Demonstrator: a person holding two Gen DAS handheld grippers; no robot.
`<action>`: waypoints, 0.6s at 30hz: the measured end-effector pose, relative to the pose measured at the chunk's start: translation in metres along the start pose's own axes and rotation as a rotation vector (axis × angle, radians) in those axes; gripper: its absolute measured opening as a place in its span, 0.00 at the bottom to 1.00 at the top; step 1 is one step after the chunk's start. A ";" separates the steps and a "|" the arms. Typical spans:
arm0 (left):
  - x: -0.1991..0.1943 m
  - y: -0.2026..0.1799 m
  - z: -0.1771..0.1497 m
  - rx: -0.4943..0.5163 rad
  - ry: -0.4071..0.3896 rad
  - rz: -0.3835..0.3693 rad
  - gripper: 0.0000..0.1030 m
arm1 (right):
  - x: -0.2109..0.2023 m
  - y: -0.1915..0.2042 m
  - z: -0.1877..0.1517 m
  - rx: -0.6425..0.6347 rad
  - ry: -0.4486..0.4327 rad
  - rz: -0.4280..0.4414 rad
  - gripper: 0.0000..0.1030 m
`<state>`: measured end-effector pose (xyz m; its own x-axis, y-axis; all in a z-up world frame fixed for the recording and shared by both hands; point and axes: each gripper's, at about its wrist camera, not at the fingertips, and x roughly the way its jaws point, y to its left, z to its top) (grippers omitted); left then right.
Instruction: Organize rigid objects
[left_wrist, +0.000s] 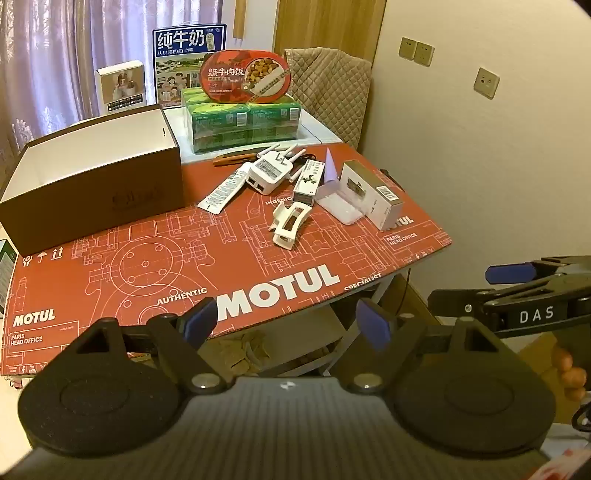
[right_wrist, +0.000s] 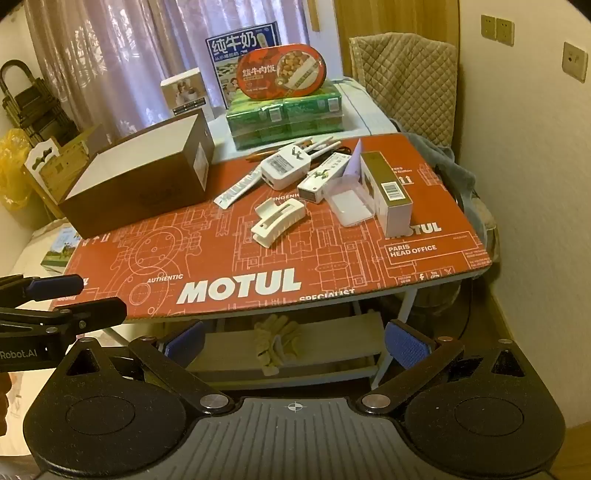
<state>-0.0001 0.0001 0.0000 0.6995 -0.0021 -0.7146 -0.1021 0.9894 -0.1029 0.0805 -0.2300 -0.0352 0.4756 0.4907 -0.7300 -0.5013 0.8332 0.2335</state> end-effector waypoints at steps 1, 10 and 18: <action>0.000 0.000 0.000 0.000 0.002 0.000 0.77 | 0.000 0.000 0.000 0.000 -0.002 0.000 0.98; 0.000 0.000 0.000 -0.001 0.006 0.002 0.77 | 0.001 0.000 0.000 -0.001 -0.001 -0.001 0.98; 0.000 0.000 0.000 -0.002 0.008 0.000 0.77 | 0.000 0.001 0.000 -0.002 0.000 -0.001 0.98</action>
<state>-0.0002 0.0000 0.0004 0.6942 -0.0037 -0.7197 -0.1030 0.9892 -0.1044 0.0800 -0.2291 -0.0352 0.4767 0.4896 -0.7301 -0.5019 0.8334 0.2312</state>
